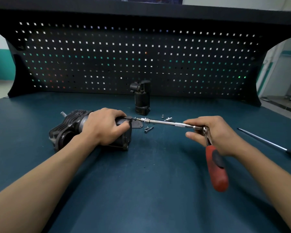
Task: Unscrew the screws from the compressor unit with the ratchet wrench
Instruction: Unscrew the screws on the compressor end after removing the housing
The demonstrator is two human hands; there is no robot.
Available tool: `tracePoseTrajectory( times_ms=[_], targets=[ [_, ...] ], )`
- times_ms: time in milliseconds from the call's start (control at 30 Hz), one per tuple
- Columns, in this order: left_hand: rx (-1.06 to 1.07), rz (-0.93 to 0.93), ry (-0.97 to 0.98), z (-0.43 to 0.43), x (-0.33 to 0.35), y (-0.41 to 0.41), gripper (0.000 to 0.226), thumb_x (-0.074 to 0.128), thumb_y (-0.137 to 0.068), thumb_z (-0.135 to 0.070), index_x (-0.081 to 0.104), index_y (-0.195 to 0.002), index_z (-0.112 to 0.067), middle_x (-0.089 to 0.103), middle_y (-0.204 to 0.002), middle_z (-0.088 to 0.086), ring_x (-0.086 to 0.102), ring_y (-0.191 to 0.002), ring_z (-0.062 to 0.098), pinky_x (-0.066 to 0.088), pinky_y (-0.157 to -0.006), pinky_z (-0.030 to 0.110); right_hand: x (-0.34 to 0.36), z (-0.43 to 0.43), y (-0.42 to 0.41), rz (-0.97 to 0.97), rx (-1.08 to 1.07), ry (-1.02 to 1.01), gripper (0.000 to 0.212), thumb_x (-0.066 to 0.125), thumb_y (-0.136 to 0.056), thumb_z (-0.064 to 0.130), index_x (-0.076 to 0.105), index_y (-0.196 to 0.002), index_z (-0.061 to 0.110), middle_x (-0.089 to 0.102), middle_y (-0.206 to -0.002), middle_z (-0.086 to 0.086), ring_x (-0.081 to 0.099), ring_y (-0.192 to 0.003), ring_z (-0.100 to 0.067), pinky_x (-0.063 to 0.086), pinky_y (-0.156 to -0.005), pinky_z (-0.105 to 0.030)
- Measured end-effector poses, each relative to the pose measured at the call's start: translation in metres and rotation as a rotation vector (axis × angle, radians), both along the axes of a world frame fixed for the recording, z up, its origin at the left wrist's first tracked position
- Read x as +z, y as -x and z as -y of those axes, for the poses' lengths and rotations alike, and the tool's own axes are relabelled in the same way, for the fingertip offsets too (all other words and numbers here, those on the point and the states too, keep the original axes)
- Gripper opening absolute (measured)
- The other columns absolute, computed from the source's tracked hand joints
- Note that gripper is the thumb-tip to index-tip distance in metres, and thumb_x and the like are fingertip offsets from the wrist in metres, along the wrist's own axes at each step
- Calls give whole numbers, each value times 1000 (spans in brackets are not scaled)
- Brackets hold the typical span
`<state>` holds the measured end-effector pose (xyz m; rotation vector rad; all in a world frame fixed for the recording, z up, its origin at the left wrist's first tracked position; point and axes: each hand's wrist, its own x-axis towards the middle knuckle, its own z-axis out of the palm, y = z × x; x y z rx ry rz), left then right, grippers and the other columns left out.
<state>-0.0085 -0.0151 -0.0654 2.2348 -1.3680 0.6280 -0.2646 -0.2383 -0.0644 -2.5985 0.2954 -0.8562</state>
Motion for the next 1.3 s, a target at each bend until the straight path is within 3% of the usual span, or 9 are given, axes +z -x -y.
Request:
tracePoseTrajectory(
  times_ms=[167,267,300,400,467,667,833,1133,1300],
  targets=[
    [-6,29,41,0,1,0,63,29,-70,-62,73,-104,-32,75,-97,-4,64,-95,28,40,-68,34,-2,6,-1,-32,-16,-64,31,83,-81,25,75,-111,28,55,-63,15,49,-57,0,42,-61,-13],
    [-12,34,56,-1,-1,1,62,29,-71,-62,73,-102,-32,75,-94,-3,65,-93,29,39,-66,34,-1,2,-2,-13,16,-154,22,82,-76,43,76,-96,36,58,-62,15,48,-56,1,42,-59,-13],
    [-14,32,59,-1,-1,2,61,29,-71,-62,73,-102,-32,75,-93,-3,65,-93,29,40,-66,34,0,0,-3,-1,31,-219,26,80,-75,54,76,-91,33,57,-62,12,48,-56,-2,42,-57,-16],
    [-16,23,59,-1,-1,3,60,29,-71,-61,73,-100,-32,75,-92,-4,64,-92,29,40,-66,35,4,-10,-7,17,-10,-572,67,68,-70,78,71,-78,11,55,-59,0,44,-48,-15,37,-47,-26],
    [-12,21,58,-1,0,3,60,29,-71,-61,73,-100,-32,74,-91,-4,64,-92,29,40,-66,34,7,-14,-9,-11,-86,-827,81,62,-67,84,73,-85,6,58,-59,-8,42,-41,-17,34,-41,-25],
    [-13,18,58,-1,0,3,60,29,-70,-61,73,-100,-31,75,-91,-4,64,-92,28,42,-66,34,11,-12,-8,-80,-78,-1249,59,46,-95,61,66,-90,6,53,-56,-10,28,-32,-13,25,-37,-21],
    [-17,14,66,-1,-1,3,61,29,-70,-62,73,-100,-32,75,-91,-4,64,-92,28,40,-65,34,13,-7,-6,-116,52,-1464,50,51,-92,50,71,-85,5,42,-54,1,24,-32,-9,23,-36,-23],
    [-17,19,59,-1,-1,2,63,28,-70,-64,73,-102,-32,75,-95,-5,64,-96,27,34,-63,33,15,-8,-5,-141,77,-1454,33,81,-62,45,64,-73,18,50,-59,1,36,-38,-8,27,-34,-18],
    [-12,-21,58,1,-1,3,66,28,-69,-65,72,-107,-34,74,-106,-9,63,-104,24,35,-68,33,11,-13,-3,-124,-36,-1106,53,85,-53,38,73,-99,15,71,-76,-6,48,-46,-7,30,-37,-15]
  ],
)
